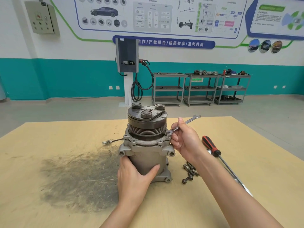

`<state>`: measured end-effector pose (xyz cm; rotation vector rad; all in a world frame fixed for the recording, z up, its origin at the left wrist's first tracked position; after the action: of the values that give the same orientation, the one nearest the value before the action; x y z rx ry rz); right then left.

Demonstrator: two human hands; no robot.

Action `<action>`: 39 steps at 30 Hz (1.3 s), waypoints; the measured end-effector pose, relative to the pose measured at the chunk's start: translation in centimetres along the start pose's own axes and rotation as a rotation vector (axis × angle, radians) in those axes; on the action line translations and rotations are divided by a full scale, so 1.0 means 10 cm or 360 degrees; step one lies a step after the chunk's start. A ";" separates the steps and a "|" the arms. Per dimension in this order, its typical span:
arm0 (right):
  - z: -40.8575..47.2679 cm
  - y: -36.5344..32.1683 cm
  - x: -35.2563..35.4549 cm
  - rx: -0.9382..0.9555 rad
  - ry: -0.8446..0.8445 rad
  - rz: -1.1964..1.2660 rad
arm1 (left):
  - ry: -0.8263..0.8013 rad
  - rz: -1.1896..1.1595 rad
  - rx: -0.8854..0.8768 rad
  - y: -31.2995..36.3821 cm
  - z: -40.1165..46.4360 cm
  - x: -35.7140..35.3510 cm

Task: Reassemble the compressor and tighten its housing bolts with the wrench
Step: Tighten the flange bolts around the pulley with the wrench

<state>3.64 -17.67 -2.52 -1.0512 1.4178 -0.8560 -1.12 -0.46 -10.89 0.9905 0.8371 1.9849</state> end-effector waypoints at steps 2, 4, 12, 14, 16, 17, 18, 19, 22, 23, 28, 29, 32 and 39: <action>0.00 -0.01 0.00 0.0019 -0.0003 -0.0018 | -0.0002 0.0002 0.0000 0.00 0.00 0.00; 0.01 -0.01 0.01 0.0023 -0.0004 -0.0021 | 0.0001 0.0001 -0.0008 0.00 0.00 0.00; 0.02 0.00 0.01 0.0153 0.0039 -0.0061 | -0.0007 0.0023 0.0005 -0.01 0.00 -0.01; 0.03 0.00 0.01 0.0194 0.0039 -0.0059 | -0.0006 0.0019 0.0005 -0.01 0.00 -0.01; 0.04 0.01 0.02 0.0247 0.0037 -0.0050 | -0.0003 0.0017 0.0004 -0.01 0.01 -0.01; 0.04 0.02 0.02 0.0270 0.0037 -0.0038 | 0.0000 0.0018 0.0002 -0.01 0.01 -0.01; 0.05 0.04 0.02 0.0287 0.0037 -0.0015 | 0.0001 0.0021 0.0002 -0.01 0.01 -0.01; 0.05 0.05 0.02 0.0300 0.0035 0.0016 | 0.0000 0.0022 0.0003 -0.01 0.01 -0.01; 0.04 0.09 0.01 0.0357 0.0032 0.0088 | -0.0001 0.0021 0.0001 -0.01 0.00 0.00; 0.03 0.09 0.01 0.0376 0.0031 0.0096 | 0.0000 0.0020 -0.0002 -0.01 0.00 0.00; 0.02 0.09 0.02 0.0374 0.0098 0.0061 | -0.0009 0.0003 0.0000 -0.01 0.00 0.00; 0.02 0.09 0.02 0.0380 0.0116 0.0044 | -0.0012 0.0005 0.0002 -0.01 0.00 -0.01; -0.02 0.07 0.01 0.0538 0.0234 -0.0114 | -0.0014 0.0014 0.0000 -0.01 0.00 0.00; -0.16 0.10 -0.02 0.1061 0.0501 -0.0395 | -0.0006 0.0019 0.0000 0.00 0.00 0.00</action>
<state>1.89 -17.26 -3.25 -0.5942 1.1238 -1.5953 -1.16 -0.51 -10.89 1.0012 0.8308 1.9924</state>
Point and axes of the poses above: each hand's wrist, its own z-axis towards the middle knuckle, its own x-axis out of the back of the hand, y = z × x, the point moved 4 cm from there along z, towards the middle knuckle, and after that the axes turned 9 degrees about -x, right-handed, at the moved point
